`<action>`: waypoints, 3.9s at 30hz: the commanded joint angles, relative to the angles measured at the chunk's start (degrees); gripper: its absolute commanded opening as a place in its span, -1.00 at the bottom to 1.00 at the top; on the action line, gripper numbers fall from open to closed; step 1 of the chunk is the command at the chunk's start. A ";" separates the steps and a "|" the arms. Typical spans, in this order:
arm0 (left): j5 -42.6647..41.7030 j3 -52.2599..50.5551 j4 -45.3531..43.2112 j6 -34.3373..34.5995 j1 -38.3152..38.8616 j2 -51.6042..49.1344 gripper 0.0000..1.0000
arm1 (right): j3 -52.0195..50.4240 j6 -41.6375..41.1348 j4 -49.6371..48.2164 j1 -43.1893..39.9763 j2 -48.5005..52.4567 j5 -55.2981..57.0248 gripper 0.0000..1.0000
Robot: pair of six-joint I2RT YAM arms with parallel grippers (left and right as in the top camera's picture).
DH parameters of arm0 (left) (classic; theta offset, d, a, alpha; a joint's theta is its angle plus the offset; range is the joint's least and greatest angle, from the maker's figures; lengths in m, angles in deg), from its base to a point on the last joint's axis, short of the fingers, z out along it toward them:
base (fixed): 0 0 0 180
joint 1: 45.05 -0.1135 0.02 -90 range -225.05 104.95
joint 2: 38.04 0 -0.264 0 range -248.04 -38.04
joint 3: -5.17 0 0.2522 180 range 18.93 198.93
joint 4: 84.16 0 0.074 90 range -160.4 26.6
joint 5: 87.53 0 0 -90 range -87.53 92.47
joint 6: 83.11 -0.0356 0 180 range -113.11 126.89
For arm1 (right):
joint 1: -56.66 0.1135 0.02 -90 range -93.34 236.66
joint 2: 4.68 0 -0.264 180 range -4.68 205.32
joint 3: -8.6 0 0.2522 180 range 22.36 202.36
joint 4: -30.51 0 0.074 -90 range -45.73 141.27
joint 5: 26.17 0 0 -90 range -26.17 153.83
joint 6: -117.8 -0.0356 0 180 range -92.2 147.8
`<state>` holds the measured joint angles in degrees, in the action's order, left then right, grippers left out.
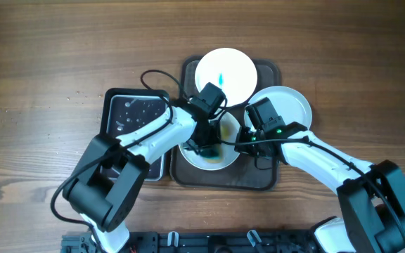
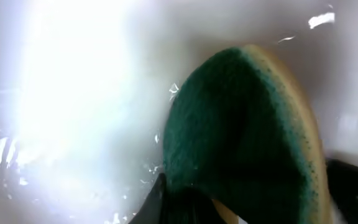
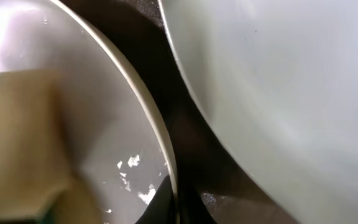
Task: Clean dirty plates on tray and stack at the side
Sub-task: 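Scrub the plate surface with the sponge while right gripper holds the rim, then return the sponge to the black tray with the left gripper, then lift the plate with the right gripper and tilt it over the black tray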
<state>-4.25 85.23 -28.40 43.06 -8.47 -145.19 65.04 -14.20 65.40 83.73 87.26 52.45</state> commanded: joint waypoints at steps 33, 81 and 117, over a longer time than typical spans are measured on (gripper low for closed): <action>10.29 -9.79 6.36 -7.50 -29.73 19.39 -0.23 | 6.84 16.61 6.99 -0.42 -0.63 0.42 -0.91; 2.69 8.39 23.45 -7.26 -46.49 49.99 1.00 | 49.05 37.79 7.50 35.67 15.06 74.18 -0.91; 2.69 8.39 23.43 -7.26 -46.49 49.99 1.00 | 49.05 43.60 0.24 40.59 15.04 82.07 -0.91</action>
<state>-0.67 92.82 -4.82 36.08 -54.55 -95.14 112.53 27.92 66.01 124.03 103.57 132.73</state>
